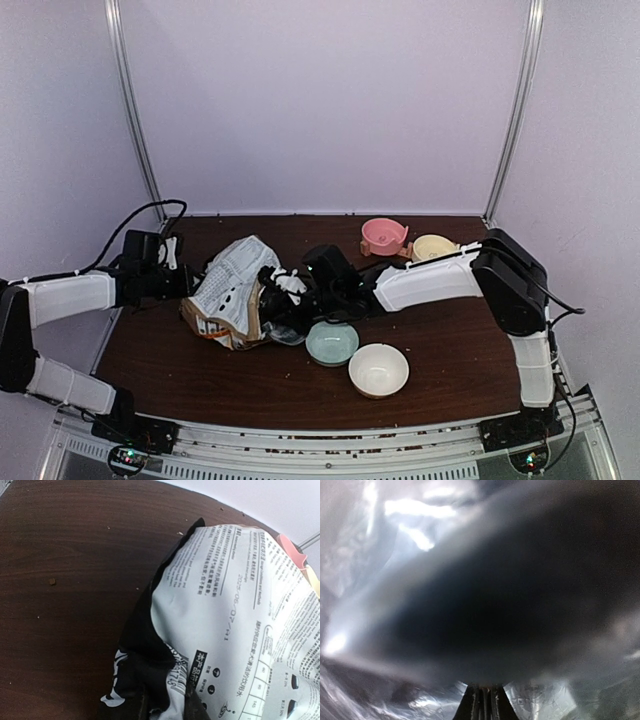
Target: Serve the pet food
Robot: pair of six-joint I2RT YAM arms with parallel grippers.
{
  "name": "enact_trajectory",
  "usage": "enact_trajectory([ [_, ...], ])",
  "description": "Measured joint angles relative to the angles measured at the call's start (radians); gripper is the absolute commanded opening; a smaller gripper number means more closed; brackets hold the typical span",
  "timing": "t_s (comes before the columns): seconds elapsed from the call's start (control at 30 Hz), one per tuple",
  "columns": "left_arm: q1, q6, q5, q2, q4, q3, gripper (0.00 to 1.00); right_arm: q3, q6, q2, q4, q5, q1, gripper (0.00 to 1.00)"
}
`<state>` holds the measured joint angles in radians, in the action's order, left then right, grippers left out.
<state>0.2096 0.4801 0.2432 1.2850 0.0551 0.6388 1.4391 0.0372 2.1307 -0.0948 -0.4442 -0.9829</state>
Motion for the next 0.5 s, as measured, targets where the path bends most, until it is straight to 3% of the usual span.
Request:
enact_trajectory([
  [0.23, 0.048, -0.034, -0.076, -0.129, 0.07, -0.021, 0.0, -0.026, -0.019, 0.0, -0.059, 0.031, -0.018, 0.0],
  [0.4, 0.068, -0.017, -0.185, -0.119, 0.155, -0.009, 0.0, -0.088, -0.026, -0.006, -0.149, 0.035, -0.024, 0.0],
  [0.43, 0.07, -0.01, -0.211, -0.108, 0.182, 0.001, 0.04, -0.111, -0.027, -0.013, -0.173, 0.038, -0.024, 0.0],
  [0.5, 0.071, 0.006, -0.248, -0.084, 0.223, 0.022, 0.23, -0.152, -0.031, -0.031, -0.21, 0.045, -0.024, 0.0],
])
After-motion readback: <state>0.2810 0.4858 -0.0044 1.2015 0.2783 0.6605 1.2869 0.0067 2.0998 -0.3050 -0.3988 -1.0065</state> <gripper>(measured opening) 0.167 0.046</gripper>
